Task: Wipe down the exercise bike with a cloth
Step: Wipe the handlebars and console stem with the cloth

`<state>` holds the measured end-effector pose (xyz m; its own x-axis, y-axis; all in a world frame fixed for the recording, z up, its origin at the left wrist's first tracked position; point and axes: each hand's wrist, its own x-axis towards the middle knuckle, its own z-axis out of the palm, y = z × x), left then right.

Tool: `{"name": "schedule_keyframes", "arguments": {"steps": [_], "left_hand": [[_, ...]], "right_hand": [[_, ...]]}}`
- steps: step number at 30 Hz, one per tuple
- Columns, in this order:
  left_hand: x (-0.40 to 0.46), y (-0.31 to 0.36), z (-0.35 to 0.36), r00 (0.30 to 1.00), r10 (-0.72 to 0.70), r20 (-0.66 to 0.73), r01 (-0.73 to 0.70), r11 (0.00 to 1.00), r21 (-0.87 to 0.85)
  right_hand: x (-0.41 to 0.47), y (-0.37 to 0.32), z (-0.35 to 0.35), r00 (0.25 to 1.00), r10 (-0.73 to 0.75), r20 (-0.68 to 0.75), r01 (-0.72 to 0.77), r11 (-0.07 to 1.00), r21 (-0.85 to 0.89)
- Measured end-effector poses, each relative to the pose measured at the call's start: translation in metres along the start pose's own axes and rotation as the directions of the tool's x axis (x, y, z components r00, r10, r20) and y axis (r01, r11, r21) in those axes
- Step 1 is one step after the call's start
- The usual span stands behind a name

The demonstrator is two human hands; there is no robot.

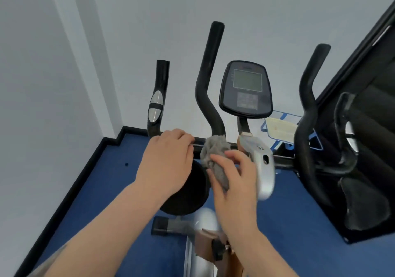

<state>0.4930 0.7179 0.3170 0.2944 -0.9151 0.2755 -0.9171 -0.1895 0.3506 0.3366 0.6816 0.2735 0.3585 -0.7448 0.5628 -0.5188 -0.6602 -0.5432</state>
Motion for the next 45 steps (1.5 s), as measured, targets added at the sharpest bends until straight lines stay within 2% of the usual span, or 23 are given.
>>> {"name": "schedule_keyframes", "arguments": {"steps": [2, 5, 8, 12, 15, 18, 22, 25, 28, 30, 32, 35, 37, 41, 45], "left_hand": [[-0.006, 0.0, 0.002, 0.998, 0.039, -0.046, -0.035, 0.995, 0.093], [-0.008, -0.001, 0.003, 0.99, 0.089, -0.113, -0.074, 0.989, 0.13], [-0.009, -0.001, 0.001, 0.984, 0.101, -0.148, -0.091, 0.993, 0.074], [-0.013, -0.001, 0.0, 0.982, 0.035, -0.188, -0.04, 0.999, -0.02], [-0.012, -0.001, 0.0, 0.986, 0.02, -0.163, -0.034, 0.996, -0.081], [-0.013, -0.001, -0.005, 0.994, -0.014, -0.109, -0.001, 0.99, -0.139], [-0.011, -0.004, -0.006, 0.999, 0.013, -0.05, -0.022, 0.984, -0.178], [-0.008, -0.008, -0.005, 0.998, 0.06, -0.02, -0.063, 0.975, -0.213], [-0.008, -0.009, -0.008, 0.994, 0.108, -0.014, -0.108, 0.964, -0.244], [-0.008, -0.01, -0.01, 0.989, 0.145, -0.027, -0.147, 0.957, -0.249], [-0.007, -0.011, -0.011, 0.982, 0.184, -0.027, -0.185, 0.952, -0.244], [-0.004, -0.012, -0.01, 0.974, 0.227, -0.025, -0.225, 0.939, -0.261], [-0.003, -0.013, -0.008, 0.968, 0.25, -0.024, -0.248, 0.934, -0.257], [-0.002, -0.015, -0.007, 0.963, 0.266, -0.026, -0.264, 0.927, -0.267], [-0.004, -0.016, -0.008, 0.965, 0.262, -0.016, -0.254, 0.92, -0.299]], "right_hand": [[0.012, 0.004, 0.002, 0.999, -0.045, -0.025, 0.045, 0.999, 0.007], [0.043, 0.002, 0.006, 0.998, 0.004, -0.069, -0.001, 0.999, 0.04], [0.021, -0.005, 0.008, 0.997, 0.024, -0.069, -0.022, 0.999, 0.026], [0.002, 0.002, 0.0, 0.995, -0.1, 0.015, 0.1, 0.995, 0.008], [0.031, 0.004, 0.004, 0.999, 0.0, -0.035, 0.002, 0.999, 0.043], [0.012, -0.007, 0.009, 0.992, 0.087, -0.089, -0.077, 0.991, 0.106], [0.015, -0.005, -0.001, 0.997, 0.075, -0.001, -0.074, 0.985, 0.153], [0.062, -0.005, -0.014, 0.976, 0.182, -0.121, -0.152, 0.963, 0.223], [0.09, -0.009, -0.015, 0.971, 0.153, -0.186, -0.134, 0.985, 0.108], [0.087, -0.009, -0.01, 0.983, 0.155, -0.098, -0.152, 0.988, 0.035], [0.07, -0.011, -0.004, 0.98, 0.197, -0.012, -0.196, 0.979, 0.05], [0.051, -0.014, -0.004, 0.98, 0.194, -0.033, -0.189, 0.975, 0.118], [0.06, -0.016, -0.007, 0.984, 0.18, -0.02, -0.178, 0.981, 0.076], [0.082, -0.022, -0.002, 0.973, 0.205, 0.102, -0.2, 0.978, -0.056], [0.051, -0.025, -0.001, 0.969, 0.243, 0.054, -0.236, 0.965, -0.112]]}}
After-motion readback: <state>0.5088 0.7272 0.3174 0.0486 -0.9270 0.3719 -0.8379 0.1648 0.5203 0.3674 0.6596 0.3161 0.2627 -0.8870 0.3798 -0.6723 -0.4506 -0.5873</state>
